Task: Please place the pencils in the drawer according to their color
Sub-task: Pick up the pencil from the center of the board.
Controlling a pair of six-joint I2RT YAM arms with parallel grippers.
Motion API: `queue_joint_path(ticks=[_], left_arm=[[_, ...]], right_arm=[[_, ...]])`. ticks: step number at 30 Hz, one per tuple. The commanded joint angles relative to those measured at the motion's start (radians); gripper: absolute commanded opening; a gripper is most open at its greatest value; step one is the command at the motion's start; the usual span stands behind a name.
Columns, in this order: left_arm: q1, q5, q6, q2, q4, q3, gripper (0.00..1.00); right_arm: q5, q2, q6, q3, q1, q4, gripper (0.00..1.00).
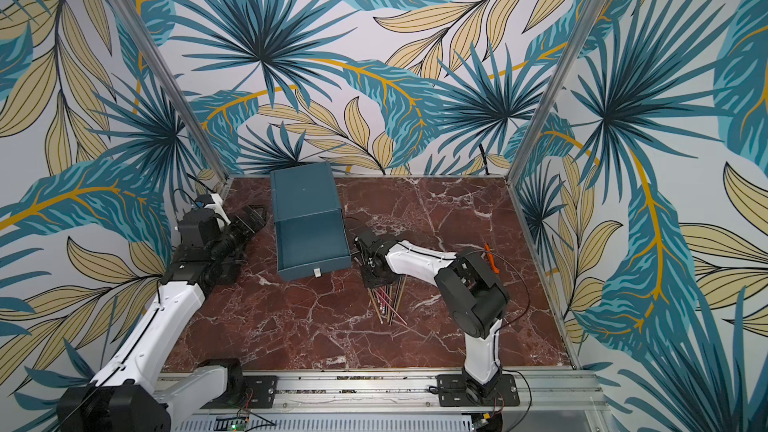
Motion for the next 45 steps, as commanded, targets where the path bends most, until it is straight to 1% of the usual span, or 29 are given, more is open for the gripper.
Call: queue_joint_path(ticks=[1,7,14,16,34,37,40,45], left_arm=[[0.016,0.010,0.006,-0.011,0.002,-0.017,0.98],[0.016,0.016,0.002,-0.012,0.002,-0.015,0.98],[0.017,0.021,-0.001,-0.012,0.004,-0.013,0.98],[0.018,0.020,0.000,-0.013,0.004,-0.012,0.98],[0.017,0.023,-0.003,-0.015,0.010,-0.011,0.99],[0.018,0.024,-0.007,-0.015,0.012,-0.012,0.99],[0.017,0.026,-0.008,-0.015,0.011,-0.014,0.99],[0.017,0.029,-0.004,-0.021,0.003,-0.009,0.99]], right_arm=[[0.025,0.032,0.016,-0.029,-0.003,0.003,0.26],[0.035,0.039,0.000,-0.031,-0.007,0.012,0.20],[0.035,0.024,-0.023,-0.031,-0.008,0.015,0.09],[0.035,0.006,-0.029,-0.029,-0.008,0.010,0.07],[0.104,-0.251,-0.038,-0.034,-0.009,-0.100,0.06],[0.087,-0.233,-0.033,-0.041,-0.008,-0.099,0.05],[0.077,-0.175,-0.032,-0.038,-0.008,-0.092,0.03],[0.062,-0.089,-0.031,-0.020,-0.009,-0.068,0.02]])
